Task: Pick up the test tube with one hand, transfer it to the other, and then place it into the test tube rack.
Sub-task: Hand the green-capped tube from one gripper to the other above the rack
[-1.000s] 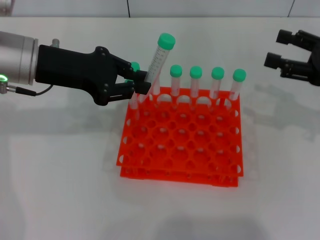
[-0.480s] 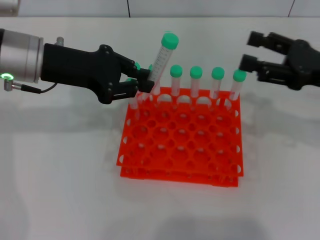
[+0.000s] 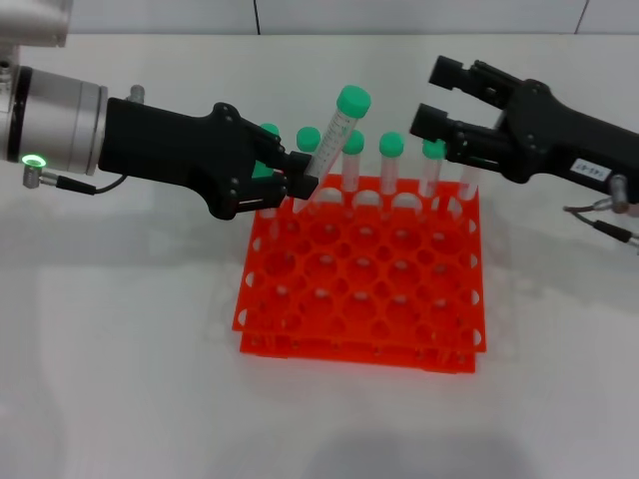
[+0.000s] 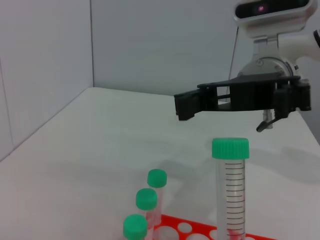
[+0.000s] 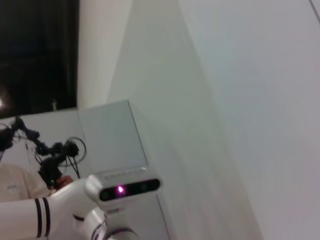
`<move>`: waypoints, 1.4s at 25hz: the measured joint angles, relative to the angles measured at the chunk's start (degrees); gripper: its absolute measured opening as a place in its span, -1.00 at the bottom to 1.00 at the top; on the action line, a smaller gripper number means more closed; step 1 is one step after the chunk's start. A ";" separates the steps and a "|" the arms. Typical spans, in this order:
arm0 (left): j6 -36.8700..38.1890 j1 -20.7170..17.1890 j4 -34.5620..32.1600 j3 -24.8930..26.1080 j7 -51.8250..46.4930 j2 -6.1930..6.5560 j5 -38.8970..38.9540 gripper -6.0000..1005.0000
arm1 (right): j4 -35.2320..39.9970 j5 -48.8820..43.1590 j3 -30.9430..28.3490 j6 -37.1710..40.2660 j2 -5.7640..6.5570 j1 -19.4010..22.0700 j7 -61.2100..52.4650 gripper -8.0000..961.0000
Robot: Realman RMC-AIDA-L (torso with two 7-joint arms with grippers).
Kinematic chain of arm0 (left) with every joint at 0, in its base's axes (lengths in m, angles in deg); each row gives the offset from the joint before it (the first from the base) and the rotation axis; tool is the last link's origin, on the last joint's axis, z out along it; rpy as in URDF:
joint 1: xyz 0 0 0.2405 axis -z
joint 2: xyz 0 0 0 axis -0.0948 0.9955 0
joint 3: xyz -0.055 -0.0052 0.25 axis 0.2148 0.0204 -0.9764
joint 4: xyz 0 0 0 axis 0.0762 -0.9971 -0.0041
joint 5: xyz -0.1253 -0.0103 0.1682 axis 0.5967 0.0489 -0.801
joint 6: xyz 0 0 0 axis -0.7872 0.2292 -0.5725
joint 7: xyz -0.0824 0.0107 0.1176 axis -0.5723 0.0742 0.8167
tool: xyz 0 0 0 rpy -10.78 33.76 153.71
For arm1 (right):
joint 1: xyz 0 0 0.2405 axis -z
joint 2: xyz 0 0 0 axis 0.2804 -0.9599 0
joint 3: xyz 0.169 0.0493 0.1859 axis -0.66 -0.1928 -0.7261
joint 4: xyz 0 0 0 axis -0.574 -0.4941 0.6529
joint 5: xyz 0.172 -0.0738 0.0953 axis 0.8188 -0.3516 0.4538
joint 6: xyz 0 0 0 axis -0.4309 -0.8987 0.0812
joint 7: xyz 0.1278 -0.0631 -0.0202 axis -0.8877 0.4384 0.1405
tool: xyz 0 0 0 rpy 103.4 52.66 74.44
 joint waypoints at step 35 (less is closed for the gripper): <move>-2.18 1.85 0.19 -0.18 0.29 -2.18 -1.78 -0.63 | -19.30 2.56 -2.21 -2.80 -0.09 -7.14 19.98 0.76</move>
